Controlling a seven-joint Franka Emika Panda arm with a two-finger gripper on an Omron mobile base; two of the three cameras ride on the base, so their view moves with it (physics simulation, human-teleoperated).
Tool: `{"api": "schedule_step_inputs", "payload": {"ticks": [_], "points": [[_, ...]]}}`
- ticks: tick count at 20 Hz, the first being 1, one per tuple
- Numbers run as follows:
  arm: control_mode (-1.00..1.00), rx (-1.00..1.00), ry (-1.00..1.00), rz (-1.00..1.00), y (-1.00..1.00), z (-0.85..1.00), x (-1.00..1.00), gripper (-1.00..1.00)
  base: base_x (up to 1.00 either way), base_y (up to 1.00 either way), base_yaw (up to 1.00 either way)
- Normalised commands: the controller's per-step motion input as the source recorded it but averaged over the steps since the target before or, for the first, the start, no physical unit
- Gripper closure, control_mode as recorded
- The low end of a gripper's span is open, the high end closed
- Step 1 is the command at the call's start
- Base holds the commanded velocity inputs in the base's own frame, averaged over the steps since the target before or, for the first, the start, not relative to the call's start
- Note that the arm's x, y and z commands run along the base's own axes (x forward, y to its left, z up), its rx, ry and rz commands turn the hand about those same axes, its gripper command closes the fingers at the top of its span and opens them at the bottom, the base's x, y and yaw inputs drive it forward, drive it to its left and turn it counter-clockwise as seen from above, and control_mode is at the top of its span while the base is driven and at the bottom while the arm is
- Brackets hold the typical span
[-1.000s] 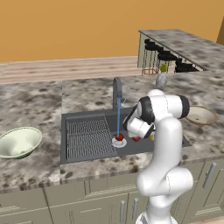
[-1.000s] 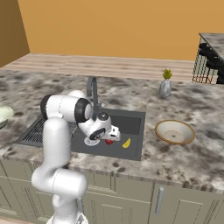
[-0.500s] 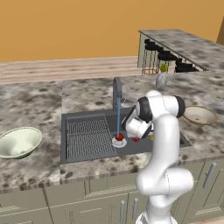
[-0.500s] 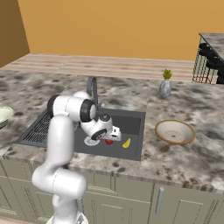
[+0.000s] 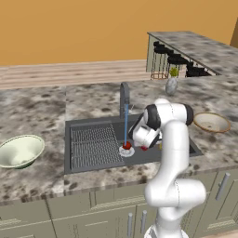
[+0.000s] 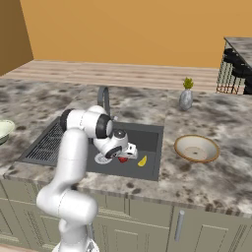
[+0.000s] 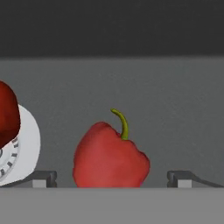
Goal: Pick the bell peppers from the sink and place them in one bowl. Place the lemon wedge in the other bowl. Then turn off the sink faucet.
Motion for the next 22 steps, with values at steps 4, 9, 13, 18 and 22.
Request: {"api": "schedule_step_inputs", "payload": {"ticks": [4, 9, 13, 18, 22], "points": [[-1.0, 0.0, 0.0, 0.0, 0.0, -0.19, 0.24, -1.0, 0.0, 0.0, 0.0], [-1.0, 0.0, 0.0, 0.0, 0.0, -0.21, 0.27, -1.0, 0.0, 0.0, 0.0], [-1.0, 0.0, 0.0, 0.0, 0.0, -0.28, 0.23, -1.0, 0.0, 0.0, 0.0], [-1.0, 0.0, 0.06, 0.0, 0.0, -0.24, 0.04, 1.0, 0.0, 0.0, 0.0], [-1.0, 0.0, 0.13, 0.0, 0.0, -0.23, -0.34, 1.0, 0.0, 0.0, 0.0]]}}
